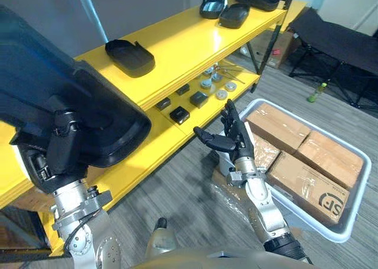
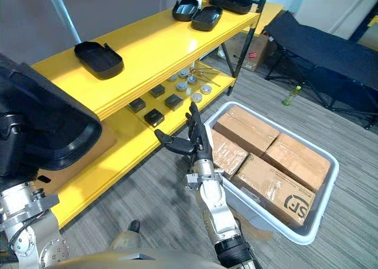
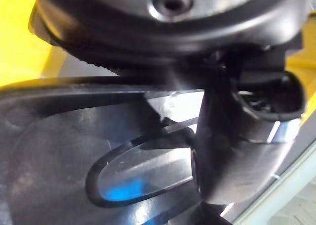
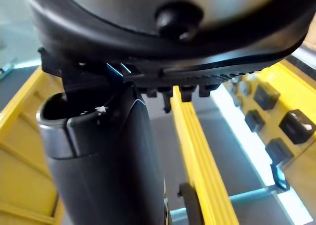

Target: Walk over and take three plastic housings, then place them on the shelf

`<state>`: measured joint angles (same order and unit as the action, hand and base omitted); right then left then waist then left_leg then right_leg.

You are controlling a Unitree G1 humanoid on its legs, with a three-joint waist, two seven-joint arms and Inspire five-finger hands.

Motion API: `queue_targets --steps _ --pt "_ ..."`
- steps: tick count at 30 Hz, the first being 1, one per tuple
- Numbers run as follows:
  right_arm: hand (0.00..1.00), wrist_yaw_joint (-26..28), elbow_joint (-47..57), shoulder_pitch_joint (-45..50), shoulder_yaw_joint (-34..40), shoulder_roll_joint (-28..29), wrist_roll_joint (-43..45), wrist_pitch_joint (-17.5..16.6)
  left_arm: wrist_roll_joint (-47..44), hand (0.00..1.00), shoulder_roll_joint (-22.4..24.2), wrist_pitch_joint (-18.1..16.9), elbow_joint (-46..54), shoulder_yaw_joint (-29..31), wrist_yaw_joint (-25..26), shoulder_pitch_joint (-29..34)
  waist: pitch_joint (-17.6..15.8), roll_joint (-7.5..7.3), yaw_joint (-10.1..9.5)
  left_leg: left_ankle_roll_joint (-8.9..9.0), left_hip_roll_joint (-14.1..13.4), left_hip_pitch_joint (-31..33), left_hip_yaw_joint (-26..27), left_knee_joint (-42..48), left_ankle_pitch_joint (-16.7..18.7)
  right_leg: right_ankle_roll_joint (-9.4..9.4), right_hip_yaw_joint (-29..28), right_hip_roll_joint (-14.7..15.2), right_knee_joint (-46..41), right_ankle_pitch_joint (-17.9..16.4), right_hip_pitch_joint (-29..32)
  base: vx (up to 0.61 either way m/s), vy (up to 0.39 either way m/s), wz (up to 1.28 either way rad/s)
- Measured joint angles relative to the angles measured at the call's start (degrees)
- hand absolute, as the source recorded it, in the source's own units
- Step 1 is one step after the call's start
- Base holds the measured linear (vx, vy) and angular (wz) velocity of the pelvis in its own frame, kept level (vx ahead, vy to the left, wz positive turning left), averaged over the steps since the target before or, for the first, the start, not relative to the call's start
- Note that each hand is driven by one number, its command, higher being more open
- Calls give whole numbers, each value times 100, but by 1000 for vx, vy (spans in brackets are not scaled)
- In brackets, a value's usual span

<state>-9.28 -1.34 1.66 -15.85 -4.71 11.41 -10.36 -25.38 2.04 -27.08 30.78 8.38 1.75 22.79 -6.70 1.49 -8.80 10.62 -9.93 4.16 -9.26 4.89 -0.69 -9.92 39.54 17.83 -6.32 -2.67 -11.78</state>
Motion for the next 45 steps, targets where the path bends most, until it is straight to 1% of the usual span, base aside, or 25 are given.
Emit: queue_targets --steps 1,2,3,4,7,9,12,17,20,23,25,26,27,29,30,31,32,34,37,38,40,41,42,44,45 --pt "100 -33 27 18 0 1 -19 -8 -8 0 -94 0 -16 -90 -96 -29 13 -38 57 -14 52 52 -88 8 -22 137 -232 33 -180 -180 87 3 22 84" --pt "100 -134 165 69 11 0 -81 -16 -40 0 -310 2 -73 -244 -346 -167 8 -110 185 -30 171 169 -264 -19 -125 481 -925 31 -480 -546 254 -33 4 109" --pt "100 -175 285 115 60 -3 -118 -59 -40 0 -513 2 -177 -381 -554 -364 -28 -170 265 -32 255 206 -369 -98 -229 468 -1397 50 -686 -696 346 -32 -12 100" --pt "100 -170 314 122 73 18 -149 -71 -41 0 -581 2 -196 -424 -624 -418 -29 -186 272 -21 257 202 -376 -158 -279 421 -1482 51 -726 -732 359 -28 -29 56" --pt "100 136 348 132 85 -3 -178 -181 -77 0 -652 2 -201 -609 -740 -499 -39 -166 292 -29 219 188 -149 -232 -449 123 -1479 34 -697 -755 358 -29 -56 5" --pt "100 584 349 185 97 -125 -191 -181 -2 0 -649 1 -201 -685 -527 -500 -62 -87 343 -61 105 170 71 -222 -535 5 -1508 -81 -545 -699 313 -83 -57 -15" --pt "100 1022 360 261 62 -370 -189 -181 147 0 -617 1 -205 -709 -172 -457 -133 17 436 -66 -62 151 224 -203 -560 -50 -1606 -225 -518 -729 345 -119 -40 -14" --pt "100 1169 508 485 68 -479 -140 -289 173 0 -520 -9 -206 -674 -48 -352 -194 -5 428 -111 -64 224 316 -54 -476 -58 -1645 -199 -626 -765 400 -75 10 -3" --pt "100 1199 676 385 -62 -450 81 -355 219 0 -516 -10 -206 -563 58 -230 -344 -36 335 -79 -46 452 332 509 -179 -61 -1754 -144 -835 -827 508 -36 48 -9" --pt "100 1106 681 176 -285 -435 66 -551 511 0 -405 -11 -201 -388 353 -184 -473 -29 195 -122 104 865 261 1799 546 -167 -1767 83 -1316 -1136 476 -20 106 4" --pt "100 959 681 80 -288 -397 67 -583 565 0 -407 -11 -174 -248 396 -184 -509 -86 79 -458 267 1146 397 2720 1007 -169 -1705 303 -1402 -1252 332 55 221 21" --pt "100 784 686 82 -262 -339 63 -586 597 0 -420 -10 -129 -170 397 -182 -501 -99 41 -814 459 1151 740 3031 1321 -139 -1624 411 -1344 -1219 38 118 208 31" --pt "100 695 696 81 -246 -327 60 -605 645 0 -412 -16 -97 -130 405 -200 -466 -74 48 -704 515 1161 713 3066 1463 37 -1702 449 -1498 -1171 30 190 267 64" --pt "100 525 701 46 -171 -230 56 -694 800 0 -438 -32 -79 185 450 -325 -407 -126 29 -739 784 1252 568 3098 1596 501 -2364 669 -2705 -380 769 197 365 65" --pt "100 520 701 26 -163 -189 54 -702 808 0 -462 -32 -78 305 473 -319 -386 -165 -1 -784 831 1234 550 3023 1600 543 -2516 683 -2912 -122 919 282 349 42" --pt "100 517 700 -59 -143 -102 21 -777 801 0 -520 -20 -78 521 608 -334 -384 -224 -8 -931 951 1140 403 2882 1563 503 -2819 692 -3408 492 1248 255 137 47" --pt "100 503 700 -108 -120 -42 12 -894 800 0 -547 -3 -78 620 711 -353 -405 -195 32 -1011 988 1057 251 2786 1563 424 -2965 609 -3880 577 1444 374 131 75" --pt "100 494 700 -480 -58 -123 14 -991 739 0 -515 0 -93 851 905 -424 -423 -191 57 -1094 1051 488 -11 2368 1543 528 -2982 137 -4656 -613 1800 308 17 70" --pt "100 534 855 -987 188 -356 29 -1095 668 0 -556 -39 -96 949 916 -582 -389 -146 146 -1033 1044 115 -376 2001 1459 619 -3096 -569 -3539 -1089 2057 295 -51 86" --pt "100 513 1074 -1135 394 -476 37 -1191 608 0 -568 -49 -106 910 867 -741 -374 -141 193 -1008 1101 127 -680 1983 1468 570 -3527 -914 -2766 -1119 2191 343 -198 152" --pt "100 489 1183 -1382 647 -615 88 -1241 487 0 -593 -61 -154 807 843 -869 -307 -251 300 -913 1264 102 -1137 1953 1484 410 -4035 -1120 -1816 -949 2277 347 -257 155" --pt "100 504 1204 -1481 767 -691 293 -1252 402 0 -630 -61 -163 740 782 -925 -232 -392 287 -790 1449 76 -1359 1938 1558 527 -4063 -1059 -1349 -286 2283 331 -299 139" --pt "100 533 1197 -1516 855 -774 563 -1253 375 0 -537 -72 -241 635 745 -921 -189 -219 264 -691 1401 36 -1580 1974 1621 430 -3805 -1049 -1412 -273 2155 323 -283 129" --pt "100 507 1199 -1536 911 -832 767 -1252 379 0 -471 -72 -238 583 683 -889 -48 23 191 -621 1078 24 -1557 1765 1607 541 -3468 -1221 -1083 -266 1924 237 -238 80" --pt "100 531 1207 -1560 1023 -857 807 -1252 370 0 -472 -81 -237 582 586 -925 -15 75 154 -548 911 19 -1390 1559 1487 611 -3315 -1282 -914 -227 1838 180 -218 53"
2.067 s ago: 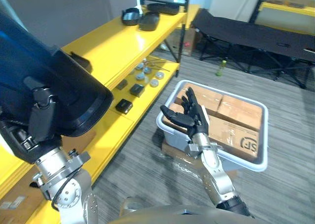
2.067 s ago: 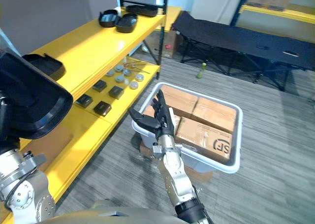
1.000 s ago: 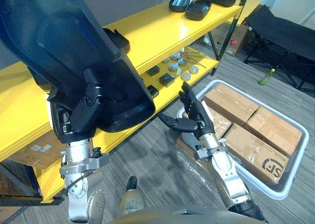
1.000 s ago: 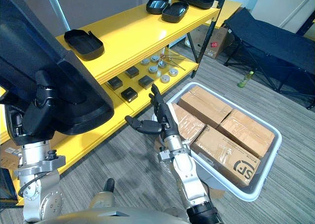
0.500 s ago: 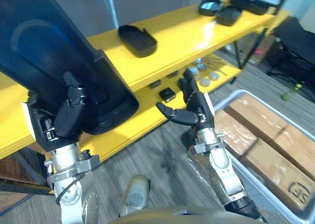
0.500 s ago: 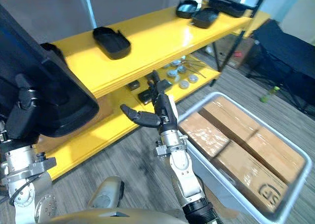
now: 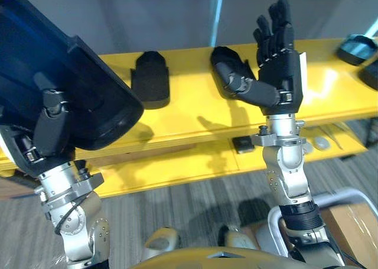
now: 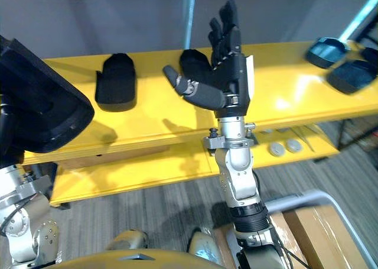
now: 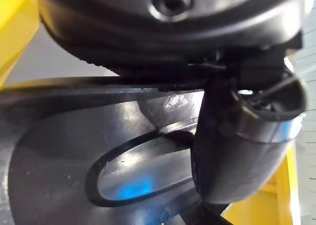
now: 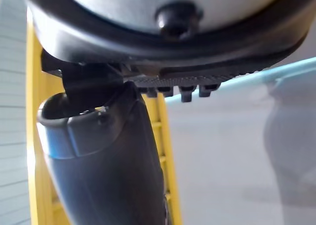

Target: Walk over and take three plastic housings, then place them on the shelf

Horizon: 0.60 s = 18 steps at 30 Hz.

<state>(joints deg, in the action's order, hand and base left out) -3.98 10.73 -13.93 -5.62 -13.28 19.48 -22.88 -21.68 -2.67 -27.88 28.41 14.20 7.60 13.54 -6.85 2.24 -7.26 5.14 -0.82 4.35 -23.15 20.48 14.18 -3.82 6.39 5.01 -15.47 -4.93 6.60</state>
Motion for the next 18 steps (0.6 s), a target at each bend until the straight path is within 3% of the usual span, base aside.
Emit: queue_targets --steps 4,10,13,14,15,17,18 --pt "100 -12 194 120 560 -2 33 5 -69 0 -7 0 0 -78 -446 -43 1 -1 110 -30 -273 -24 1070 -499 -358 104 393 4 408 68 -274 110 -115 53" --pt "100 198 788 1184 922 420 177 29 -69 0 21 16 -2 -379 -516 69 43 -30 203 -76 -204 -80 1239 -727 -542 61 514 106 655 97 -453 16 18 14" --pt "100 362 787 1441 985 524 379 175 6 0 53 41 -45 -639 -461 83 71 -99 355 -78 -29 -1 1420 -944 -893 47 714 398 812 198 -473 -50 79 42" --pt "100 462 789 1447 1077 539 406 254 82 0 57 71 -139 -674 -446 75 52 -137 461 -186 79 319 1563 -494 -771 -15 854 617 831 249 -486 -94 154 66" --pt "100 490 745 1433 1137 609 519 288 170 0 19 70 -268 -696 -452 70 36 -139 506 -213 -215 628 1854 171 -711 -19 930 795 686 240 -475 -123 214 59" --pt "100 503 646 1402 1078 680 814 294 164 0 60 65 -506 -705 -430 82 -34 -254 522 -128 -727 819 1949 848 -827 -38 892 1192 443 218 -472 -120 290 13" --pt "100 541 618 1393 959 692 1091 279 149 0 66 63 -624 -705 -389 108 -53 -286 531 -115 -944 809 1887 1017 -982 -179 792 1478 327 186 -449 -84 319 -11"
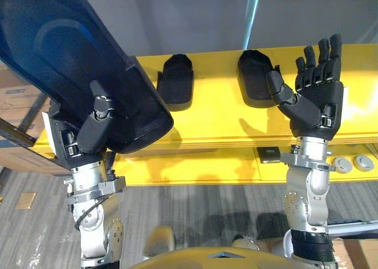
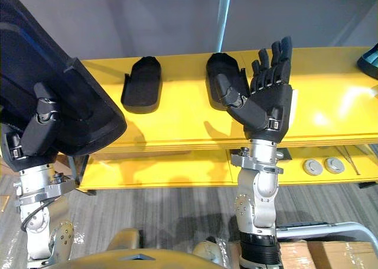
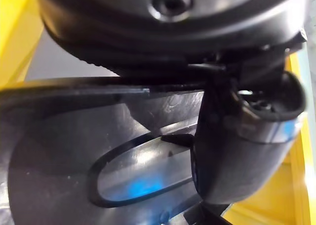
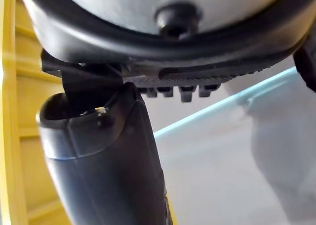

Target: Walk over and take three plastic housings, then place them on the shelf

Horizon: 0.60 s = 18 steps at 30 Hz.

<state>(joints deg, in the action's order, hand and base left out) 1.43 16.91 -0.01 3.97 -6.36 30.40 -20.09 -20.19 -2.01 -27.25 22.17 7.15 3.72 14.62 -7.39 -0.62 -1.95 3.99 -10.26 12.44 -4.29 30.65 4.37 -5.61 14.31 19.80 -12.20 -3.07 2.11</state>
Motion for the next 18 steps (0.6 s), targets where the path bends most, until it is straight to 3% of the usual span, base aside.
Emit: queue_targets --steps 1,2,3,4,5,6,7,8,9,12,13,16,18 --pt "100 39 -24 -5 -54 -8 87 -26 0 0 4 -3 -27 4 14 31 4 6 19 11 -66 -26 -111 67 -78 -176 -67 112 -56 -23 21 -85 406 -21" --pt "100 108 -80 -16 -150 -37 256 -95 0 0 41 -29 -25 -2 5 151 33 132 80 46 -167 -103 -277 169 -159 -419 -202 311 -155 -106 98 -97 509 -17" --pt "100 102 -101 50 -213 -39 449 -221 -93 0 95 -43 -25 -43 -208 218 104 345 128 221 -237 -210 -203 193 -112 -604 -262 408 -177 -63 118 -104 585 -14" --pt "100 84 -103 93 -247 -22 501 -280 -222 0 112 -60 -21 -106 -353 224 136 452 129 342 -268 -295 -72 97 -54 -706 -306 423 -160 -8 114 -100 702 -3" --pt "100 21 -124 191 -333 124 537 -396 -458 0 101 -93 6 -265 -609 189 152 536 144 895 -388 -577 445 -177 703 -879 -362 500 -83 164 57 -94 735 11" --pt "100 -36 -204 218 -426 329 527 -428 -550 0 60 -53 8 -468 -764 68 122 487 179 956 -332 -685 775 -370 1334 -861 -387 613 100 582 -18 -103 722 0" --pt "100 -62 -338 213 -497 497 521 -412 -609 0 -25 12 -8 -545 -806 -3 9 257 116 839 -208 -704 921 -263 1279 -741 -399 739 238 914 -14 -155 628 -21" --pt "100 -79 -490 222 -698 611 430 -321 -660 0 -95 119 -28 -629 -802 -8 -38 205 35 736 -192 -713 1026 -298 1329 -549 -269 690 470 1426 -3 -168 537 -30" --pt "100 -134 -585 217 -1042 669 115 -185 -686 0 -172 419 -84 -640 -814 -96 -36 92 33 550 -231 -703 1086 -473 1230 -546 15 468 206 1280 -15 -138 400 -15" --pt "100 -154 -446 46 -1293 633 -258 -180 -782 0 -335 701 -254 -704 -928 -332 -9 53 46 349 -57 -727 1073 -996 883 -645 -57 -167 -76 453 -36 -2 203 12" --pt "100 -200 -354 -55 -1287 591 -329 -184 -874 0 -396 803 -333 -811 -978 -511 -7 52 60 263 101 -723 1060 -1225 696 -551 -15 -345 -16 224 -64 2 178 22" --pt "100 -330 -323 -55 -1090 566 -496 -236 -829 0 -506 1023 -409 -1222 -1044 -824 41 66 172 152 377 -703 1103 -1469 497 -482 170 -367 663 336 -337 -25 101 12" --pt "100 -386 -327 26 -913 552 -531 -236 -614 0 -527 1022 -403 -1455 -1161 -824 82 132 231 167 379 -700 1125 -1501 467 -487 176 -425 865 455 -397 -33 33 -3"
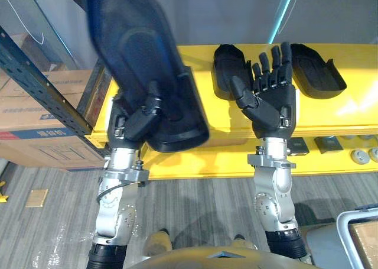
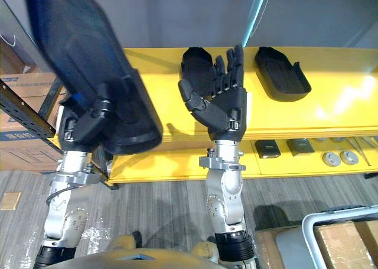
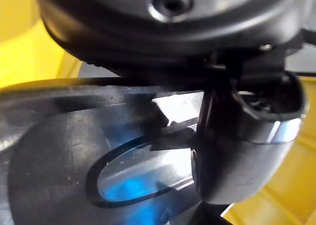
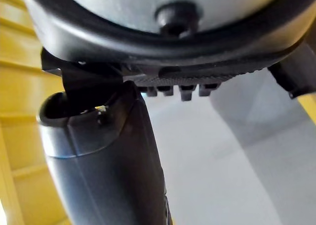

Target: Walk over and take three plastic housings, then place them on the shelf

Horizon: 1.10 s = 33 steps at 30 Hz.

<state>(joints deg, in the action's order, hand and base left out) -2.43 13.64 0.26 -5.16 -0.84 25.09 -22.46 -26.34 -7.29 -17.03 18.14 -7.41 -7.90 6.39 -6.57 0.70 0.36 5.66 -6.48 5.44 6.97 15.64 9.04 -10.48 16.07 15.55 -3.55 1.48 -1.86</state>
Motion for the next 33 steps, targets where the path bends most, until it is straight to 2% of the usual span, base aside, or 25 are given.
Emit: queue_targets --steps 5,10,12,13,17,20,23,25,30,33 --pt "100 -73 14 111 354 -357 -16 2 437 0 -56 16 87 -248 -228 1 109 141 122 143 -144 -214 70 -521 -253 119 -79 -185 91 48 18 -22 -60 -9" --pt "100 -40 334 226 809 -479 -11 66 1726 0 -130 442 350 -111 364 -5 148 195 165 205 -223 -428 153 -1064 -535 165 -121 -300 98 53 84 -18 -55 -7" --pt "100 17 461 361 924 -539 -7 140 2551 0 -257 739 306 198 810 18 150 198 171 207 -213 -517 153 -1314 -686 171 -101 -311 98 59 98 -10 -23 6" --pt "100 61 484 395 957 -554 -2 201 2671 0 -292 811 238 399 967 50 150 198 180 211 -209 -547 149 -1404 -742 172 -90 -313 97 59 105 -8 -18 7" --pt "100 150 483 555 960 -560 -4 432 2756 0 -287 1044 108 1197 1534 107 145 192 105 203 -187 -581 98 -1656 -916 172 -50 -319 88 59 146 -6 -6 10" --pt "100 275 482 553 788 -561 3 522 2773 0 -307 1128 100 1355 1810 65 144 193 62 194 -172 -554 53 -1699 -978 172 -37 -314 81 58 180 -2 -1 7" --pt "100 451 475 492 553 -601 12 542 2767 0 -440 1299 -223 1246 2009 -249 132 219 15 187 -162 -517 -8 -1743 -1045 177 5 -310 73 48 185 -27 -7 11" --pt "100 611 447 351 355 -635 12 598 2723 0 -465 1383 -522 1233 2048 -545 117 242 90 181 -154 -482 -121 -1859 -1165 193 112 -310 58 37 210 -44 -13 24" --pt "100 821 -82 -383 -341 -860 -58 711 2224 0 -507 1542 -1295 1127 1969 -1243 66 270 125 170 -157 -450 -149 -2005 -1335 242 94 -299 -163 -11 405 -46 -7 4" --pt "100 829 -198 -634 -688 -949 -219 878 2193 0 -807 1622 -1949 1042 1856 -1703 -27 334 119 171 -161 -488 -159 -2005 -1365 268 67 -273 -383 -121 467 -44 -10 0"
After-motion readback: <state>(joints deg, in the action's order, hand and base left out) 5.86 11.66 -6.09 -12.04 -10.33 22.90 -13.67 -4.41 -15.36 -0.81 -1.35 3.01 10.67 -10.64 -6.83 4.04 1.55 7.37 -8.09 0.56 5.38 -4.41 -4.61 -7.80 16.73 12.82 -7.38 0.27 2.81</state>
